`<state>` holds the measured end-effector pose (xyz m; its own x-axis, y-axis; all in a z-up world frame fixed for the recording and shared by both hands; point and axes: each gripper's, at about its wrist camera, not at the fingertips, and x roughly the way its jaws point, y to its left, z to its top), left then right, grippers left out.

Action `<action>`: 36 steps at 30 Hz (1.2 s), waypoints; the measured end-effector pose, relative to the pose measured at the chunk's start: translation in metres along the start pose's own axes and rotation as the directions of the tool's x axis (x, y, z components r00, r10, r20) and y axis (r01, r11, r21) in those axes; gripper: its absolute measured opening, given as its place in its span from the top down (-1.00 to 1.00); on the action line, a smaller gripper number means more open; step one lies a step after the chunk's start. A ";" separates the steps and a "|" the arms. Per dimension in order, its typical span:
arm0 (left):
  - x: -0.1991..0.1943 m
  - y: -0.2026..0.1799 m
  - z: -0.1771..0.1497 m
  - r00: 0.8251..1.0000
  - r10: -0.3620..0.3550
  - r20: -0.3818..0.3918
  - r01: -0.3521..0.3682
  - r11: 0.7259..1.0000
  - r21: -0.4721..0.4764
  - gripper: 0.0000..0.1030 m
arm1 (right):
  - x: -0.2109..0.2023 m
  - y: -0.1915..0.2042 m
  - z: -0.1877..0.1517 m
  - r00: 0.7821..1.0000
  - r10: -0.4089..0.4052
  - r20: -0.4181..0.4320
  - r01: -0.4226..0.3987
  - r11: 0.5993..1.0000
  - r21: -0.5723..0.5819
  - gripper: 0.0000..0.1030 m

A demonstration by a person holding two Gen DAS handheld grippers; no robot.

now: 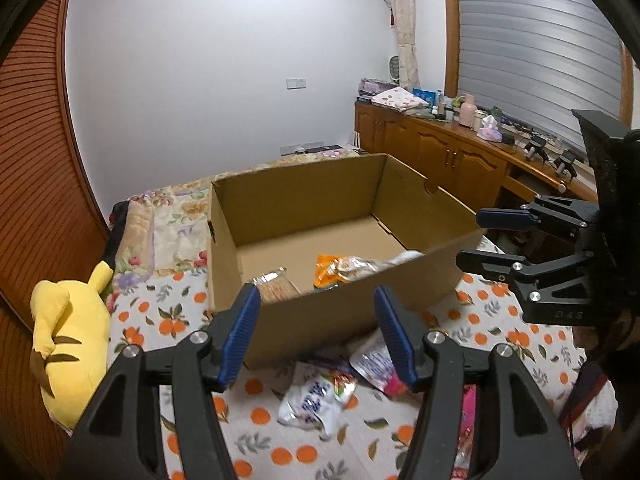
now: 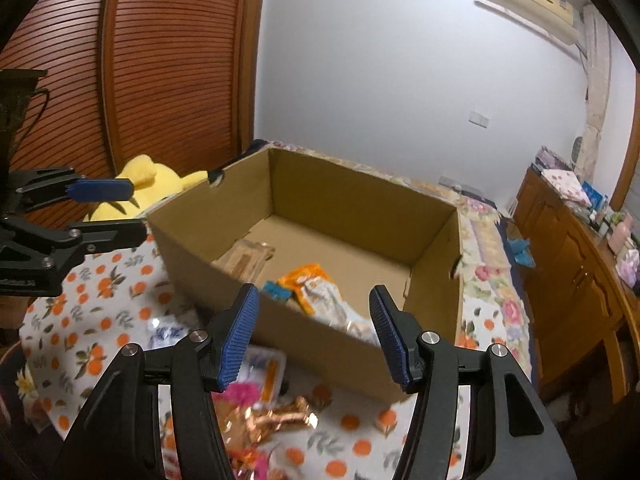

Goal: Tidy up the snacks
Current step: 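Move both tools back toward the remaining snacks beside the box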

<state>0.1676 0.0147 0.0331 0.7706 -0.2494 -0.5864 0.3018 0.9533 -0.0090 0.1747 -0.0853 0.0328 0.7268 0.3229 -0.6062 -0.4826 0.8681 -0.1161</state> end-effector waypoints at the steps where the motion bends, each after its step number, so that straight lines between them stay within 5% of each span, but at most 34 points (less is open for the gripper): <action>1: -0.002 -0.003 -0.004 1.000 -0.003 -0.002 0.003 1.000 0.001 -0.19 | -0.003 0.002 -0.004 1.000 0.004 -0.001 -0.004 1.000 0.005 -0.15; 7: -0.009 -0.014 -0.029 0.999 -0.031 -0.015 0.031 1.000 0.001 -0.38 | -0.018 0.012 -0.032 1.000 0.022 -0.012 -0.022 0.999 0.033 -0.15; 19: 0.007 -0.021 -0.083 0.993 -0.024 -0.117 0.022 1.000 -0.013 -0.39 | -0.011 0.022 -0.091 0.994 0.067 -0.081 -0.058 0.992 0.109 -0.15; 28: 0.017 -0.013 -0.102 0.987 -0.010 -0.160 0.007 1.000 -0.022 -0.39 | 0.009 0.038 -0.097 0.984 0.134 -0.114 -0.122 0.987 0.105 -0.12; 36: 0.021 -0.006 -0.110 0.985 -0.004 -0.175 -0.004 0.999 -0.044 -0.39 | 0.033 0.057 -0.089 0.976 0.158 -0.151 -0.151 0.987 0.054 0.11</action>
<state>0.1196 0.0222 -0.0680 0.6593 -0.2197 -0.7191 0.2741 0.9608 -0.0422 0.1275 -0.0583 -0.0634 0.5597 0.3952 -0.7284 -0.5594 0.8287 0.0198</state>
